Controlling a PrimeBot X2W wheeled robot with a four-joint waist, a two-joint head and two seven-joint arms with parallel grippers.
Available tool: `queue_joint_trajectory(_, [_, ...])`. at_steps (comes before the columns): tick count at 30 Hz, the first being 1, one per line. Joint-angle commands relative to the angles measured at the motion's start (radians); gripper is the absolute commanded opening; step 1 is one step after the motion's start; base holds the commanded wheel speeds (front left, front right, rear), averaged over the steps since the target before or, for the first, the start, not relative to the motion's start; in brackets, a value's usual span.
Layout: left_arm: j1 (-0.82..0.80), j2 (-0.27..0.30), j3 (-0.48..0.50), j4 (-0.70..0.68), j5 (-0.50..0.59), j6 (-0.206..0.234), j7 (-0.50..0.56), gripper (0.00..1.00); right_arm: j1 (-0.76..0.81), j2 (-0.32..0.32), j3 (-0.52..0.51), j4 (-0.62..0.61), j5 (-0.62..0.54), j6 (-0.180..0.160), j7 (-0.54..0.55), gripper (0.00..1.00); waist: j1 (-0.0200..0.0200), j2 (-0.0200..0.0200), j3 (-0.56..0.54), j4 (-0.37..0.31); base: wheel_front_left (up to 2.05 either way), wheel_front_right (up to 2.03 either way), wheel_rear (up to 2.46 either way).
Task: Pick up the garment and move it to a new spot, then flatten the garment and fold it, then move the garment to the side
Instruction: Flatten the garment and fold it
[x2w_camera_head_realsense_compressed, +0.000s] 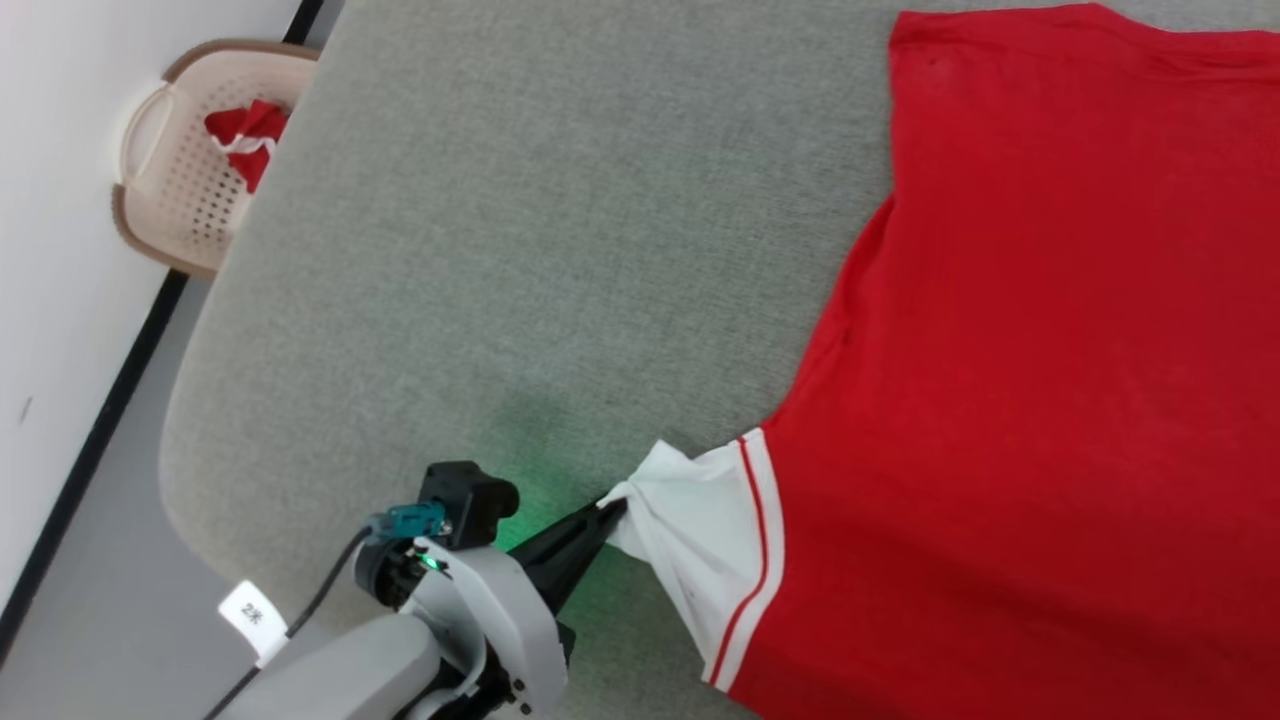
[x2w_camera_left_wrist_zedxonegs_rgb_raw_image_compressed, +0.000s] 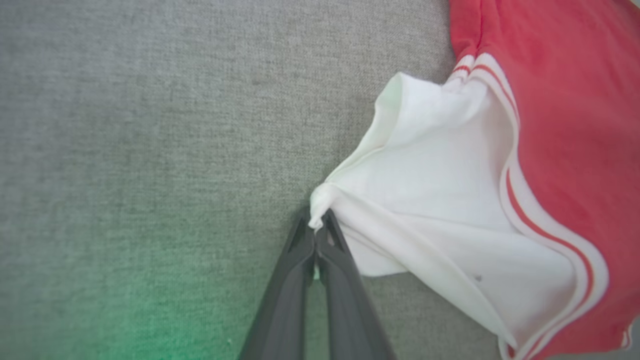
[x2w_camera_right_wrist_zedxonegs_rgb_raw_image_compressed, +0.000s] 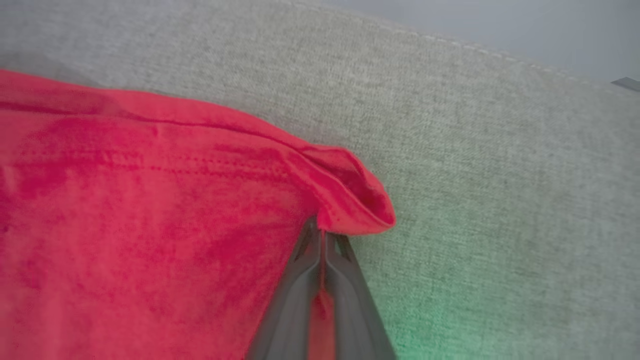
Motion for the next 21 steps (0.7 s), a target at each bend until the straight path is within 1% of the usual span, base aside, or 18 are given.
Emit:
queue_joint_trajectory(1, [0.013,0.014,-0.001,0.041,-0.007,0.016,0.009,0.0,0.081,0.032,0.035,0.046,0.014,0.0,0.034,0.0,0.0,-0.0001,-0.023,-0.029,0.0,0.0,0.0])
queue_joint_trajectory(5, [0.022,0.033,0.007,0.052,-0.014,0.021,0.005,0.0,0.088,0.033,0.094,-0.028,0.041,0.0,0.038,0.0,0.0,-0.0001,-0.06,-0.073,0.0,0.0,0.0])
queue_joint_trajectory(10, [0.044,0.066,0.018,0.05,-0.029,0.029,0.002,0.0,0.138,0.023,0.159,-0.143,0.148,0.0,0.052,0.0,0.0,-0.0001,-0.118,-0.137,0.0,0.0,0.0])
queue_joint_trajectory(17, [0.084,0.127,0.025,0.032,-0.049,0.045,0.005,0.0,0.282,-0.047,0.262,-0.388,0.3,0.0,0.05,0.0,0.0,-0.0001,-0.19,-0.229,0.0,0.0,0.0])
queue_joint_trajectory(21, [0.104,0.158,0.031,0.009,-0.058,0.061,0.005,0.0,0.396,-0.094,0.273,-0.522,0.371,0.0,0.042,0.0,0.0,-0.0001,-0.217,-0.275,0.0,0.0,0.0])
